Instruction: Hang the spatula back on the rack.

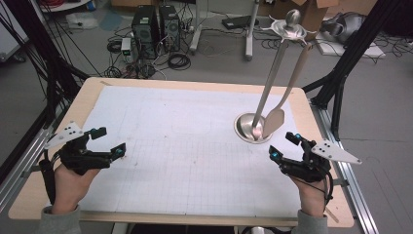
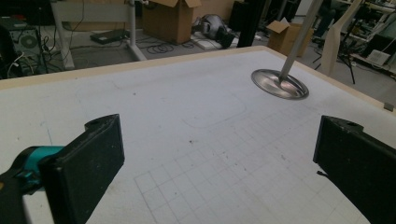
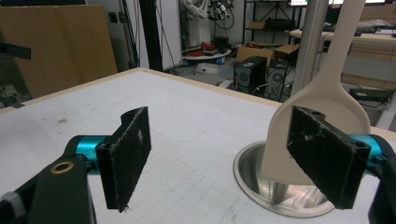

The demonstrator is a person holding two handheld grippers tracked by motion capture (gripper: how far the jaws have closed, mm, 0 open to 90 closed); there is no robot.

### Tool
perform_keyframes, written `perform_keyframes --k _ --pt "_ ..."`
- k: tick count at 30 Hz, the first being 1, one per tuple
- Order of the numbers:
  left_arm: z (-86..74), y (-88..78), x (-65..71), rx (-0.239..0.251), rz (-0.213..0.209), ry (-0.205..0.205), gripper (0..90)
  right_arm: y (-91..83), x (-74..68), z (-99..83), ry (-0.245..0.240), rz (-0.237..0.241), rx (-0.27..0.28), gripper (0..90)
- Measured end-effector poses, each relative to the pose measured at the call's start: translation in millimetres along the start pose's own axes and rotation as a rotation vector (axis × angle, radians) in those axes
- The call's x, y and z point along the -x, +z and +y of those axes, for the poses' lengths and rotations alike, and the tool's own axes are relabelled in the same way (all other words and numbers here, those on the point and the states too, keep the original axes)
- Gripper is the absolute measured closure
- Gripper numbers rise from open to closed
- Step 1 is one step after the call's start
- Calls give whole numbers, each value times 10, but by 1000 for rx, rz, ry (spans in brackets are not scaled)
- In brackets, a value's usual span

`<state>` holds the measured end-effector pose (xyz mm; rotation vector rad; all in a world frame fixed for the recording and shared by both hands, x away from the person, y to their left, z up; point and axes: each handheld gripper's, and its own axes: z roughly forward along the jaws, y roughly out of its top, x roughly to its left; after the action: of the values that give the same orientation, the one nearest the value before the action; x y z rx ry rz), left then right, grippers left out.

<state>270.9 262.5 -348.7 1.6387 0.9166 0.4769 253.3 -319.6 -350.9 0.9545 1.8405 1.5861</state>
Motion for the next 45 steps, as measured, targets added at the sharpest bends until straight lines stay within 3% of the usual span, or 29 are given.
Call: perform_keyframes --k 22,35,40,45 --pt "-20 69 0 -19 2 -6 23 11 4 -38 8 2 -11 210" --pt "-13 -67 0 4 8 -8 23 113 -94 -31 -22 8 -36 210" --pt "-30 -121 -6 5 14 -15 23 179 -101 -52 -12 7 -55 210" --pt "-32 -106 -4 1 19 -24 23 209 -152 -56 -22 18 -62 210"
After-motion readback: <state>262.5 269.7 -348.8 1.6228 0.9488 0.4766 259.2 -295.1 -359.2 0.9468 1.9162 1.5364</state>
